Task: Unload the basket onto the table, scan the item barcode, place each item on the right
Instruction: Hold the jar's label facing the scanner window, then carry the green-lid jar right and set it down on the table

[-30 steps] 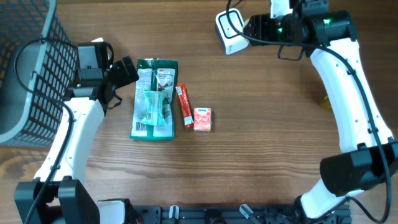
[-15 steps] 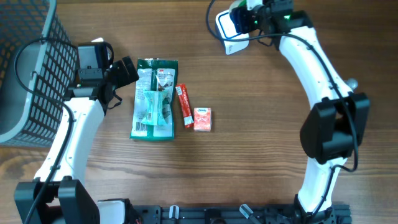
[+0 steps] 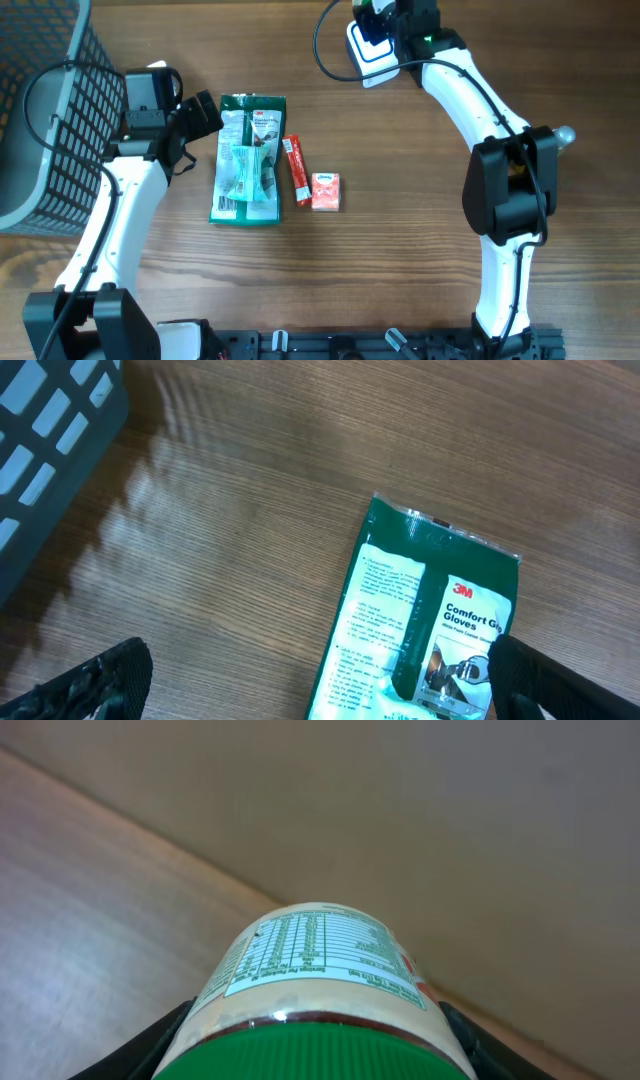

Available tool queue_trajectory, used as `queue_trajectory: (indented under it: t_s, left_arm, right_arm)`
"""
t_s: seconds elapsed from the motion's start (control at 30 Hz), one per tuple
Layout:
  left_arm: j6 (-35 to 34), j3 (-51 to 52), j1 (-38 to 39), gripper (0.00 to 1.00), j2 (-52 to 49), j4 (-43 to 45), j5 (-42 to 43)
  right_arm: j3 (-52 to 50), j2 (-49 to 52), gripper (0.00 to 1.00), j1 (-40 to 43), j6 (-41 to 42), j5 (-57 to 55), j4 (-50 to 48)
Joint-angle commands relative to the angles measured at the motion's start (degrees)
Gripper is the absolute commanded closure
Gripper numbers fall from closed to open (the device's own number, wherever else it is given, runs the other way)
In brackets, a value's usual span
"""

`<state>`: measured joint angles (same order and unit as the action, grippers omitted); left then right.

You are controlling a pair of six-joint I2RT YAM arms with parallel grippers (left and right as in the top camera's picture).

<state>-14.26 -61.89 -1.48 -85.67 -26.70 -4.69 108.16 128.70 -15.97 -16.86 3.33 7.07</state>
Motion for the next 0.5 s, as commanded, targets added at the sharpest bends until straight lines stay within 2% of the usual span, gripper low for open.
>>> queue_trajectory:
  t_s: [0.0, 0.23, 0.47]
  left_arm:
    - [0.5, -0.44, -0.2, 0.0, 0.15, 0.13, -0.55]
    - [0.5, -0.44, -0.2, 0.0, 0.15, 0.13, -0.55]
    - [0.5, -0.44, -0.2, 0.0, 0.15, 0.13, -0.55]
  right_arm:
    - [0.98, 1.36, 0.68, 0.0, 0.37, -0.48, -1.42]
    - [0.98, 5.68, 0.69, 0.07, 6.95, 0.13, -4.76]
    - [1.03, 3.48, 0.69, 0.31, 9.86, 0.11, -10.71]
